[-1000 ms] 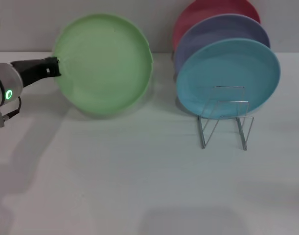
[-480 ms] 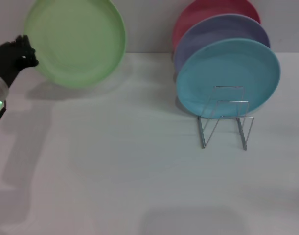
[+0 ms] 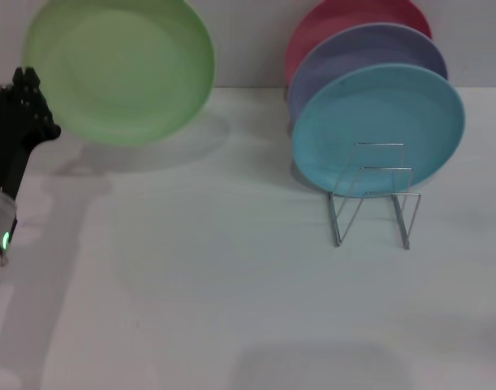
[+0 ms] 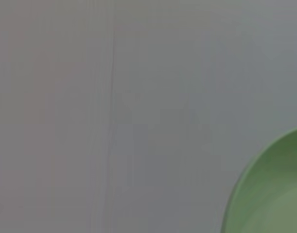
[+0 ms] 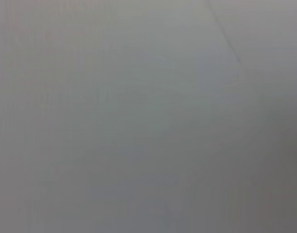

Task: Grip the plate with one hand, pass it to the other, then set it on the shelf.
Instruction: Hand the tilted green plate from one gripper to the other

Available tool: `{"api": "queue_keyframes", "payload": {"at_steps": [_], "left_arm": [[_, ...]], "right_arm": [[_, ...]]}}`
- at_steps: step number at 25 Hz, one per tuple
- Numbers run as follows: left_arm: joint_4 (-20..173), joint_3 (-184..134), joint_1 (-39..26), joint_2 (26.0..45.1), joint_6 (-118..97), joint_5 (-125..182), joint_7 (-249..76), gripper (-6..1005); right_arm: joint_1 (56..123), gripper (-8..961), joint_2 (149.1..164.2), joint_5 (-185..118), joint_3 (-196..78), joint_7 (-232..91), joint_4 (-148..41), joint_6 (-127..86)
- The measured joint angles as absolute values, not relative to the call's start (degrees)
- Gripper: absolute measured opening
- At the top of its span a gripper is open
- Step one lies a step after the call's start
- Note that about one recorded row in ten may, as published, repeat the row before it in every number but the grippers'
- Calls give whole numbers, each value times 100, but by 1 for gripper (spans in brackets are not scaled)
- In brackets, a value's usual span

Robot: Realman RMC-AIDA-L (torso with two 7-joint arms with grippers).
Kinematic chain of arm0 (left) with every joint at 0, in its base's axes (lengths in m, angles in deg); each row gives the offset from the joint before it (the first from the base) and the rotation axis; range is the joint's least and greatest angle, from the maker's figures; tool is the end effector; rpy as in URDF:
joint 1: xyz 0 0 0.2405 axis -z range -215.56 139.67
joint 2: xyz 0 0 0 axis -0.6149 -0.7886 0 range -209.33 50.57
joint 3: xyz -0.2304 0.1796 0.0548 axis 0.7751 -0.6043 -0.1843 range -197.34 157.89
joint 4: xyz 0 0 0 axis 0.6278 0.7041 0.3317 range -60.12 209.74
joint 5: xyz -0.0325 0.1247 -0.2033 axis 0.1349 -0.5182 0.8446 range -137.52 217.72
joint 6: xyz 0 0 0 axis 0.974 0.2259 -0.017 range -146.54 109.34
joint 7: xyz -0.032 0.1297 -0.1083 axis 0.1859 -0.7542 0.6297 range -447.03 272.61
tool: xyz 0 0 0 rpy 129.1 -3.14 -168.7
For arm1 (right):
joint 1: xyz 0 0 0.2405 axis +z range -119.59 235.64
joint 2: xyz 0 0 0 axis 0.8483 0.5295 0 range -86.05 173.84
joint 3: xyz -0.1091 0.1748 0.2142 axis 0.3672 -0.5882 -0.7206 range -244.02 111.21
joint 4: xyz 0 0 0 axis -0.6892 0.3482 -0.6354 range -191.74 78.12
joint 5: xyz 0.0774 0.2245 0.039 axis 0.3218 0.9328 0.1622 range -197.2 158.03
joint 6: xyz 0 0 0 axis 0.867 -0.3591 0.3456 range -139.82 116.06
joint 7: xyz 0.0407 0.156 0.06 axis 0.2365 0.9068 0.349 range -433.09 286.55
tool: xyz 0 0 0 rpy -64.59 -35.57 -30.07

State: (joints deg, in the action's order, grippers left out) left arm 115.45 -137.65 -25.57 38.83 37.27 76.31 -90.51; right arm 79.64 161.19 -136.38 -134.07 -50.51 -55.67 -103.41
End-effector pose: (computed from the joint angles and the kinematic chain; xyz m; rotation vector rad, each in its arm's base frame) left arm -0.3132 0.3865 -0.0467 -1.5291 -0.4870 -0.8196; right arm 0.4442 0.3111 0.0968 -0.8693 0.4467 0.9090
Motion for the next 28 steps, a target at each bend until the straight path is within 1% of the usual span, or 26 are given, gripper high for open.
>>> {"api": "queue_keyframes", "payload": {"at_steps": [1, 5, 12, 15, 21, 24, 25, 27, 28], "left_arm": [[11545, -13765, -2557, 3883, 3727, 7631, -9051, 30], [10962, -14391, -2718, 3884, 4845, 7632, -8391, 30], [11035, -14941, -3110, 3910, 4951, 7650, -8198, 30], [11094, -15275, -3186, 3947, 4752, 7695, -8179, 30], [11384, -15810, -3158, 3971, 4302, 8378, -8756, 30], [11544, -16230, -3077, 3975, 4249, 9081, -9412, 31], [11716, -16779, -2918, 3977, 4309, 10137, -10185, 31], [11754, -16893, -2880, 3978, 4333, 10392, -10340, 31], [11775, -16959, -2860, 3978, 4361, 10540, -10439, 31]], "right_arm": [[7964, 622, 16119, -13638, -13407, -5051, -5567, -10341], [7889, 622, 16131, -13639, -13226, -5051, -5562, -10527], [7853, 622, 16138, -13639, -12940, -5051, -5558, -10787], [7843, 622, 16106, -13639, -12669, -5051, -5558, -10866], [7856, 621, 16107, -13639, -12294, -5055, -5550, -11087], [7852, 622, 16147, -13639, -12043, -5061, -5441, -11298], [7851, 622, 16188, -13639, -11821, -5061, -5346, -11379], [7850, 621, 16236, -13639, -11618, -5062, -5264, -11413], [7850, 621, 16236, -13639, -11618, -5062, -5264, -11413]]}}
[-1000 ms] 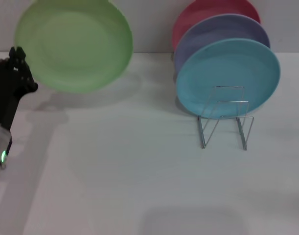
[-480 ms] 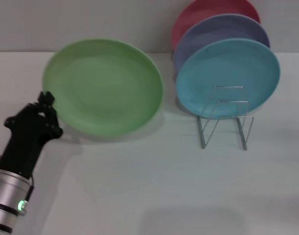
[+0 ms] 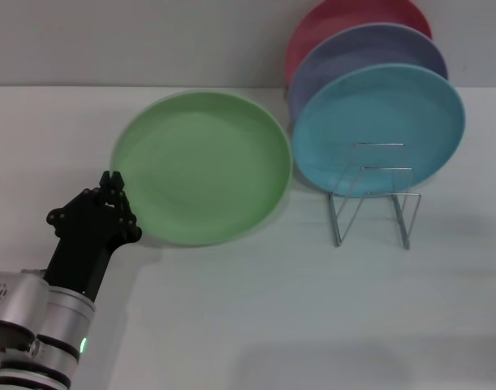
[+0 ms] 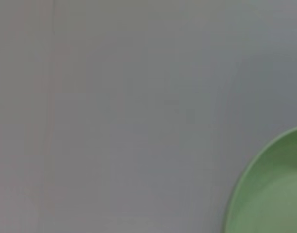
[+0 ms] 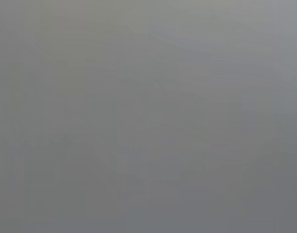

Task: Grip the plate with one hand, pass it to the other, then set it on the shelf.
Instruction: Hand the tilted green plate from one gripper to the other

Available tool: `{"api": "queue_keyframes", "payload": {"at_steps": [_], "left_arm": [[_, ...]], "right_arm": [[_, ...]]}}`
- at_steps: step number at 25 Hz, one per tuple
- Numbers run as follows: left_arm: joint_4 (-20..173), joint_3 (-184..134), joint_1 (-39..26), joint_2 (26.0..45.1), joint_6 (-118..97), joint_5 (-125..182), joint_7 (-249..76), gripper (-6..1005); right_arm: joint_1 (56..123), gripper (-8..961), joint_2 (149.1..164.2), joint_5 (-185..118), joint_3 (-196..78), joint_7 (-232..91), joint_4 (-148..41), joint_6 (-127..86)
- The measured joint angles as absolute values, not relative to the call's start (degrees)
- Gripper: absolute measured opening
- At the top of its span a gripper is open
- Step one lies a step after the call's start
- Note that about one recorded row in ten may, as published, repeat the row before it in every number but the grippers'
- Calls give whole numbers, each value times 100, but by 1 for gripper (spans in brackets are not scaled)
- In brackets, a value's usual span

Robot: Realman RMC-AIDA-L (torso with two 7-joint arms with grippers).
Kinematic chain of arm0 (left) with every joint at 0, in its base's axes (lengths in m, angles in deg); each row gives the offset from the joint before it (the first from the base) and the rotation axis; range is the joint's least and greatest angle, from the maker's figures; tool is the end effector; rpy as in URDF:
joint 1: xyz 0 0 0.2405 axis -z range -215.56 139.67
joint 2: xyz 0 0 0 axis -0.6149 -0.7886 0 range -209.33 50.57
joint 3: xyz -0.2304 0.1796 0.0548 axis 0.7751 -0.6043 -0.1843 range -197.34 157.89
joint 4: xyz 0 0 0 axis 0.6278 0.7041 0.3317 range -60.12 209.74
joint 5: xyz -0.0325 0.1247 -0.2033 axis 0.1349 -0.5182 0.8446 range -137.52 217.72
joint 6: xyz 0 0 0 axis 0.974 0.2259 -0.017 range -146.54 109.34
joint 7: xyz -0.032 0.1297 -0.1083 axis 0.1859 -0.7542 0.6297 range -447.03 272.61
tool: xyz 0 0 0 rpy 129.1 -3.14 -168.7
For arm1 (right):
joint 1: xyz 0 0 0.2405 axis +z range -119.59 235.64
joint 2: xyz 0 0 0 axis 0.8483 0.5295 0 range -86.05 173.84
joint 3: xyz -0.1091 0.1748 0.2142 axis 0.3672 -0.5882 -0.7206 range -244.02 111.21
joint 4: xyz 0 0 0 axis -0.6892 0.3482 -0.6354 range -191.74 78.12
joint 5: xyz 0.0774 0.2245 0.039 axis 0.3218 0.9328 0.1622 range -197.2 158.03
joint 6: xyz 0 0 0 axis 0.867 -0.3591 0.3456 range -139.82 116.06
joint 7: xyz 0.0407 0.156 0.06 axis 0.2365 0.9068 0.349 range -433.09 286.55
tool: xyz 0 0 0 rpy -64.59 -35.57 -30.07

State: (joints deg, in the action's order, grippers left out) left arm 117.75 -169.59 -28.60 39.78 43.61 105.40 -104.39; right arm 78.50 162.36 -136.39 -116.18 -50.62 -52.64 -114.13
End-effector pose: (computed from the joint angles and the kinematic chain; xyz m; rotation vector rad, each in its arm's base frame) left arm -0.3034 0.3059 -0.1373 -1.6461 -0.6357 -0.7442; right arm 0.4005 0.3024 0.0654 -1.1711 0.2736 0.9992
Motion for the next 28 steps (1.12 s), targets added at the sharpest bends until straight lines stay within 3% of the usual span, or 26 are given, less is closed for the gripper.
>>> {"api": "queue_keyframes", "payload": {"at_steps": [7, 19, 28], "left_arm": [[11798, -17333, -2936, 3980, 4806, 10820, -10862, 31], [11761, -17458, -2905, 3979, 4968, 10818, -10903, 31], [11772, -17485, -2887, 3980, 4968, 10799, -11038, 32]], "right_arm": [[7608, 621, 16315, -13639, -10604, -5524, -5513, -11583], [7128, 621, 16317, -13638, -9277, -5736, -6369, -11602], [7126, 621, 16307, -13639, -8584, -5850, -6687, -11530]]}}
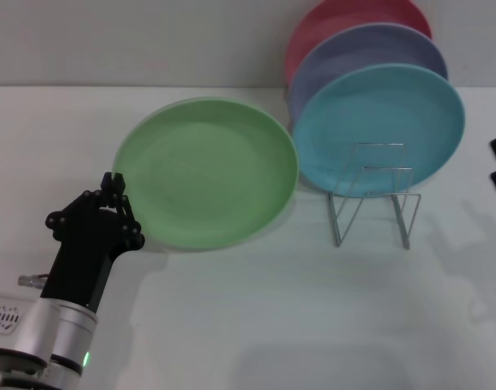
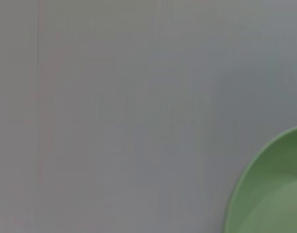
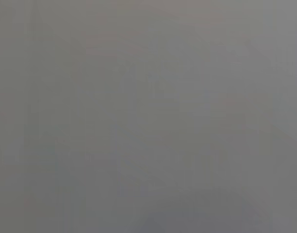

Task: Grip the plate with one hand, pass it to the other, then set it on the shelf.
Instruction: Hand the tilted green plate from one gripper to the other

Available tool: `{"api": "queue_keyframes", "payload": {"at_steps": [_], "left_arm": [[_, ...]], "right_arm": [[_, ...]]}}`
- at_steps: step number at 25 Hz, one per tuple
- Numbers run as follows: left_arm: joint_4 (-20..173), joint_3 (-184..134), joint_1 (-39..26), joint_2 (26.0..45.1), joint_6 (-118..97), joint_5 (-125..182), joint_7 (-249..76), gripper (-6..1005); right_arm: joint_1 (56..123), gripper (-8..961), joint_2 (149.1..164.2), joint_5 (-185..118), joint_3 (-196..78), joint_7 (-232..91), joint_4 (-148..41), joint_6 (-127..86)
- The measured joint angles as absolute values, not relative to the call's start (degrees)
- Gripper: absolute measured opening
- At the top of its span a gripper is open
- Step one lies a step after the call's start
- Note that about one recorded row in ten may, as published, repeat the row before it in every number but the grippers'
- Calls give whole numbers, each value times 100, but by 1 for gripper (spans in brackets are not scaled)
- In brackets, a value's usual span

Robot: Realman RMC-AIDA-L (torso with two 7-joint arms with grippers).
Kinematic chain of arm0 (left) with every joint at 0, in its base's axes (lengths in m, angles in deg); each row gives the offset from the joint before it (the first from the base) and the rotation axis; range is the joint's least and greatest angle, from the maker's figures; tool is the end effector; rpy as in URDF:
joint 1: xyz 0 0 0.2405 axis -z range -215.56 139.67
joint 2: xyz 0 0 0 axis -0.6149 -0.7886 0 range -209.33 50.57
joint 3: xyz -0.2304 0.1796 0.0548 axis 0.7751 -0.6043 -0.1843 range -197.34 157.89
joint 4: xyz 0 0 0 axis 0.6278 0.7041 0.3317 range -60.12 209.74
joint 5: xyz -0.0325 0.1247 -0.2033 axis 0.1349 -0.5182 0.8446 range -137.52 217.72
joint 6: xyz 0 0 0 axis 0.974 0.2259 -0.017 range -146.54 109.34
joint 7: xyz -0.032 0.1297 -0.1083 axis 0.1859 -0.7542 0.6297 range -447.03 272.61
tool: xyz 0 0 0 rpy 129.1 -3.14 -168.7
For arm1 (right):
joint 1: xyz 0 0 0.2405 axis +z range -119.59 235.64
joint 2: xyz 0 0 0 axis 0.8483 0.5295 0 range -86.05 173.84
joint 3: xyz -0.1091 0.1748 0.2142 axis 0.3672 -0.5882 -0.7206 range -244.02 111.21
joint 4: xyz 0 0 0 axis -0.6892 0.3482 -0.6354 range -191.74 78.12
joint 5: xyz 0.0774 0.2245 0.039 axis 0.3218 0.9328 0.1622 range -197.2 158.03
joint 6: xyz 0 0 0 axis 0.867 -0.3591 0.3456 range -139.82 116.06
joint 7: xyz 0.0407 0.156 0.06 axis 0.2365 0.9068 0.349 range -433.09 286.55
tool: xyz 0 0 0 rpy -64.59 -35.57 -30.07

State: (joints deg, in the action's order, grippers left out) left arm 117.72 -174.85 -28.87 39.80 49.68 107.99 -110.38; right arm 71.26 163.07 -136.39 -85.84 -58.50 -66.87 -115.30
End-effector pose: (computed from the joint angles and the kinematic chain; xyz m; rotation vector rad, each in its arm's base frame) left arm -0.2956 0.2902 -0.1378 -1.6463 -0.5177 -0.7227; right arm 0.3435 0.2628 -0.0410 -1.5805 0.3118 1.1716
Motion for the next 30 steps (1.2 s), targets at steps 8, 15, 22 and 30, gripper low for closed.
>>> {"api": "queue_keyframes", "payload": {"at_steps": [8, 15, 22, 30], "left_arm": [[11769, -17481, -2863, 3979, 4976, 10827, -11050, 32], [11755, -17455, -2831, 3979, 5032, 10831, -11050, 32], [11751, -17449, -2820, 3979, 5177, 10833, -11020, 33], [11724, -17449, -2819, 3979, 5215, 10840, -11002, 33]], "right_arm": [[7427, 622, 16301, -13638, -8008, -5865, -7023, -11016], [7778, 622, 16317, -13642, -7626, -5956, -7436, -10368], [7878, 622, 16310, -13652, -7614, -6137, -7753, -9826], [8050, 620, 16316, -13656, -7672, -6147, -8091, -8930]]}}
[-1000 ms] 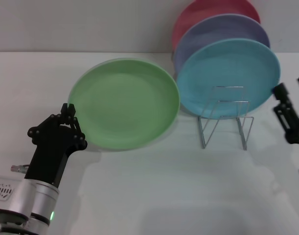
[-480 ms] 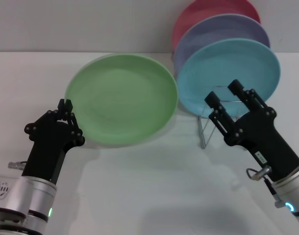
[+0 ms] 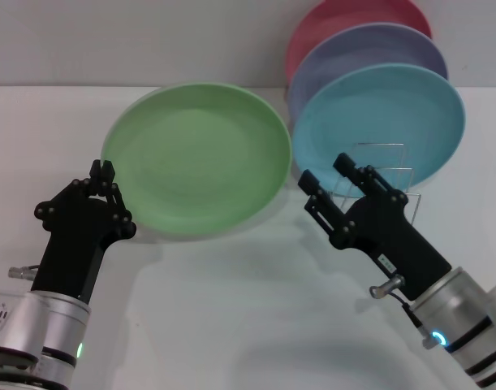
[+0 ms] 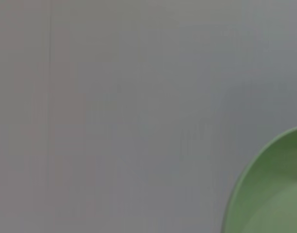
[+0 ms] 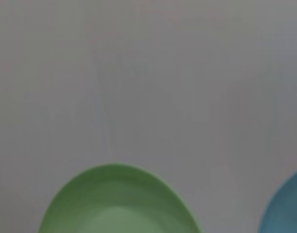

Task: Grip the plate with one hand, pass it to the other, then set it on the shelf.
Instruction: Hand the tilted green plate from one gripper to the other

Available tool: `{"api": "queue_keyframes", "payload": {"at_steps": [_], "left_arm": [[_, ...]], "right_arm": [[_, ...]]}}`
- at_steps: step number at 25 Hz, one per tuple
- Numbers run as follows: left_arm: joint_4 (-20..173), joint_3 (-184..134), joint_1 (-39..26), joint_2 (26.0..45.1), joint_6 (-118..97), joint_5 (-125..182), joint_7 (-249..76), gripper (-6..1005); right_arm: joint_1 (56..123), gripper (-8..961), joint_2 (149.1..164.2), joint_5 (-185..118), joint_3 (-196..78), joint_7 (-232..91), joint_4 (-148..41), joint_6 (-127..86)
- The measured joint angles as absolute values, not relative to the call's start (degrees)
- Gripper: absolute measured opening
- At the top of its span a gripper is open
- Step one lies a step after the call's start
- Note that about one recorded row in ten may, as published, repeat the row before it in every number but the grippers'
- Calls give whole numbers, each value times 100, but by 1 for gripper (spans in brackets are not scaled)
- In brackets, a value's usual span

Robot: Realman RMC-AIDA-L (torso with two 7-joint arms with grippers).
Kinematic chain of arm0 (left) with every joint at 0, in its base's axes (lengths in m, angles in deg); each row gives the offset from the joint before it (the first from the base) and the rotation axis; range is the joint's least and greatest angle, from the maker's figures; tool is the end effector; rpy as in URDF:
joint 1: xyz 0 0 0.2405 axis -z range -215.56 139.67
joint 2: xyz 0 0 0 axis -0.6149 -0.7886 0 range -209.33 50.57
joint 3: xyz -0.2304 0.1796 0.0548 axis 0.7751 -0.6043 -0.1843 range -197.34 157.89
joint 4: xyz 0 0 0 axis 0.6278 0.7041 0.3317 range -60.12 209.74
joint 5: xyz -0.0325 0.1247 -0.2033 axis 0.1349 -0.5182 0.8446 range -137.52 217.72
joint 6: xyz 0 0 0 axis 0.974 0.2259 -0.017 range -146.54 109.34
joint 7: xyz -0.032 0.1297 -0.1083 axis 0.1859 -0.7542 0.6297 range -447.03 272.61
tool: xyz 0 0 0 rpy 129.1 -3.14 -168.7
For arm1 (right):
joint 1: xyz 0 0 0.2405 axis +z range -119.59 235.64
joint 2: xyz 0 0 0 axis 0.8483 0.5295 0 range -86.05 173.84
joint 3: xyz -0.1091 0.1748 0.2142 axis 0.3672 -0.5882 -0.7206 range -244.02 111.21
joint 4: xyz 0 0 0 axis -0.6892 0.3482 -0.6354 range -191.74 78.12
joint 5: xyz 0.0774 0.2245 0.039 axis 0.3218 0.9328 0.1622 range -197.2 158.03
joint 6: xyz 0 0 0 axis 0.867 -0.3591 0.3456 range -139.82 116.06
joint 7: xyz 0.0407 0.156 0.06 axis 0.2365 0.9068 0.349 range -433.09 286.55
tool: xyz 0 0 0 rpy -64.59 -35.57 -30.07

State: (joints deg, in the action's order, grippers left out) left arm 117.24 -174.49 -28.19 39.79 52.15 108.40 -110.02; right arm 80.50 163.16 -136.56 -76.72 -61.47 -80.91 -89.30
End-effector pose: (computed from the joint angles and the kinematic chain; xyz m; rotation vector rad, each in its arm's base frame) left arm -0.2935 0.2949 -0.1289 -1.6068 -0.4936 -0.7489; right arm 0.2811 0.3110 -0.1474 -1.9545 0.5666 1.1034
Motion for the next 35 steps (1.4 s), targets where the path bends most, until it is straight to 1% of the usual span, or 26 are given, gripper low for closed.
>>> {"api": "queue_keyframes", "payload": {"at_steps": [14, 23, 27, 35], "left_arm": [[11713, -17479, -2827, 3980, 5285, 10839, -10997, 34], [11789, -17522, -2819, 3980, 5260, 11171, -11098, 34], [11952, -17656, -2820, 3979, 5270, 11495, -11500, 34], [12665, -18037, -2906, 3980, 5395, 12309, -12842, 34]], "right_arm": [[8335, 606, 16338, -13599, -7783, -6167, -8217, -8224], [8390, 598, 16334, -13599, -7942, -6419, -8261, -8123], [8486, 597, 16306, -13617, -8000, -6471, -8269, -8031], [8704, 597, 16300, -13633, -8003, -6534, -8242, -7591]]}}
